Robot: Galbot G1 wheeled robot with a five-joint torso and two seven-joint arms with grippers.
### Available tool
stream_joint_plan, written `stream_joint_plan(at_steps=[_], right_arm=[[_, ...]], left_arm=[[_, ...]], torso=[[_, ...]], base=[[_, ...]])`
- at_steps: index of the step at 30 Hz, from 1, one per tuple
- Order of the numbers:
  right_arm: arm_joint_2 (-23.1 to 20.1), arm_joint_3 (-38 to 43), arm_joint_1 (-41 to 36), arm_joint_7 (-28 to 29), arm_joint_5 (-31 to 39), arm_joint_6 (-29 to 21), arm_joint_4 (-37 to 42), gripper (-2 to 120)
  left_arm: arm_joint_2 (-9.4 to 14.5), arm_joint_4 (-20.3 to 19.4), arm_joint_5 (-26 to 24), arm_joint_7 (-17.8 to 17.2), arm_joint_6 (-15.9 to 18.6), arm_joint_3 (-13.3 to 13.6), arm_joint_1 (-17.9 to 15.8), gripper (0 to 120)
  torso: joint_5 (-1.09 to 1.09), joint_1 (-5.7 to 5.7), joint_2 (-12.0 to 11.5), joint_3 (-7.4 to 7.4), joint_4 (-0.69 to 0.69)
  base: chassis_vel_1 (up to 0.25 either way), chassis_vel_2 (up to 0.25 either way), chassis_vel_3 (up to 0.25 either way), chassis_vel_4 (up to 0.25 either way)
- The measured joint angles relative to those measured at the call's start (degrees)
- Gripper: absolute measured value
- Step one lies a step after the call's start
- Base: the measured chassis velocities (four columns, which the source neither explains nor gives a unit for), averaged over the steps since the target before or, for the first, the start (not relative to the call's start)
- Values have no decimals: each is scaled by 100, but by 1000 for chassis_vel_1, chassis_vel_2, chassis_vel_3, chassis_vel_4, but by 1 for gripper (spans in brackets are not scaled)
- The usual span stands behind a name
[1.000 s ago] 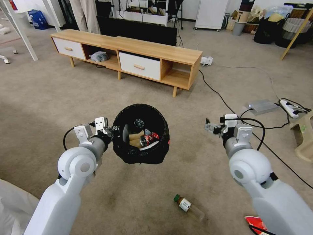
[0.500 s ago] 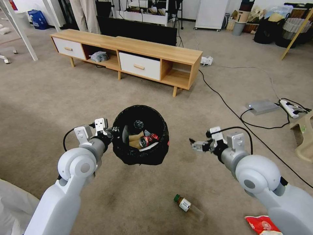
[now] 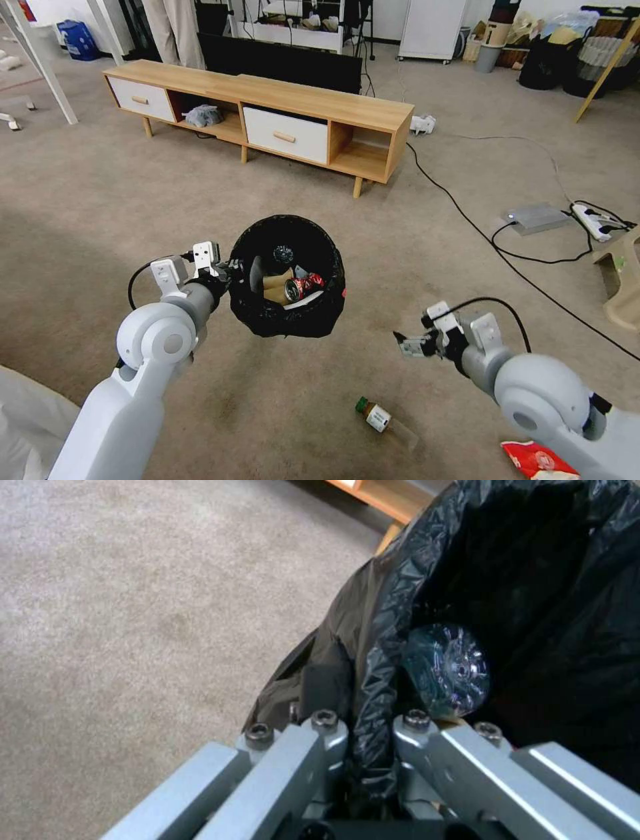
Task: Pick up the trash bin and place the garbage on the floor into it.
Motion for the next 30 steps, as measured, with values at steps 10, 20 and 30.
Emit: stream_joint_plan(at_steps=[10, 20, 30], right_arm=[[-373, -165, -488, -296, -537, 363, -93, 100], [-337, -728, -621, -448, -1046, 606, -327, 100], [-231, -1793, 83, -1011, -1484, 1113, -763, 100]], left_arm=[[-69, 5, 103, 59, -35, 41, 61, 1], [-77, 12, 115, 48, -38, 95, 33, 1], [-46, -34, 119, 31, -38, 73, 88, 1]], torso=[[0, 0, 0, 0, 0], [0, 0, 0, 0, -1], [0, 0, 0, 0, 1]], base=[[0, 0, 0, 0], [0, 0, 0, 0], [0, 0, 0, 0]])
